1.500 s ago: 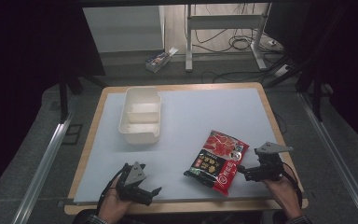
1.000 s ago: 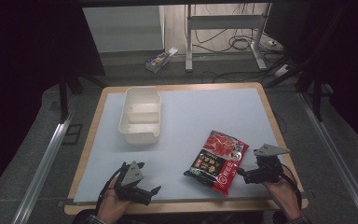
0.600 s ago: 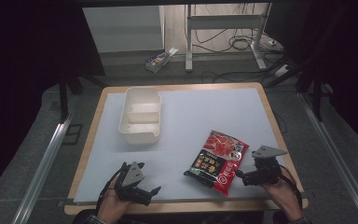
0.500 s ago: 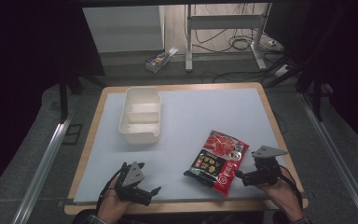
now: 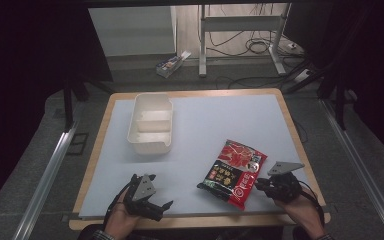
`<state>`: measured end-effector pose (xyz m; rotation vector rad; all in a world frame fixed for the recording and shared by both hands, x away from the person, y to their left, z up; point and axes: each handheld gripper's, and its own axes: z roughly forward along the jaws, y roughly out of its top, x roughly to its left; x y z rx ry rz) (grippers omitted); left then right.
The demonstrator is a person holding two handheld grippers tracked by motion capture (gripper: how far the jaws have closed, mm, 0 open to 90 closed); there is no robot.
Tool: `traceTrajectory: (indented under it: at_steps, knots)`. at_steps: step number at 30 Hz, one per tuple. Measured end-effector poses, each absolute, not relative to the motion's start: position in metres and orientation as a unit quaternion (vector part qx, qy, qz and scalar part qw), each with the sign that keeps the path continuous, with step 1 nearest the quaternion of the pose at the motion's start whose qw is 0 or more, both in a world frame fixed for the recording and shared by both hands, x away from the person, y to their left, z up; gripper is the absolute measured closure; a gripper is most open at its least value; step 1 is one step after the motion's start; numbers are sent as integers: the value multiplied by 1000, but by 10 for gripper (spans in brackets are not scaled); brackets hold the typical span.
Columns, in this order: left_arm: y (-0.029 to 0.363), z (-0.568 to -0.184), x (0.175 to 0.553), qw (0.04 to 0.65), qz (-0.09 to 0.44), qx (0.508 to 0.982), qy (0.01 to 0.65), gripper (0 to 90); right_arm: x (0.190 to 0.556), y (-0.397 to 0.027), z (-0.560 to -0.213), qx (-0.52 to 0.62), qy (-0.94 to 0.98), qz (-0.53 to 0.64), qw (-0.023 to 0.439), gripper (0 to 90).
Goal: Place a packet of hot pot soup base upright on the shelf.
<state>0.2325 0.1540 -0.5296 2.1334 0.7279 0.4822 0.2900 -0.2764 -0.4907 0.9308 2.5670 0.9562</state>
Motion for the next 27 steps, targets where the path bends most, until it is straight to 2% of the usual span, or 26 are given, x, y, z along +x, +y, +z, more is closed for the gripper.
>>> traceTrajectory:
  at_steps: [1, 11, 27]
  knots:
    - [154, -530, 232, 406, 191, 846, 288, 1, 288, -276, -490, 311, 883, 330, 122, 887]
    - [153, -530, 232, 403, 193, 847, 287, 1, 286, -269, -500, 309, 895, 312, 81, 891]
    - [151, -531, 233, 400, 191, 849, 289, 4, 285, -254, -503, 301, 892, 326, 84, 891]
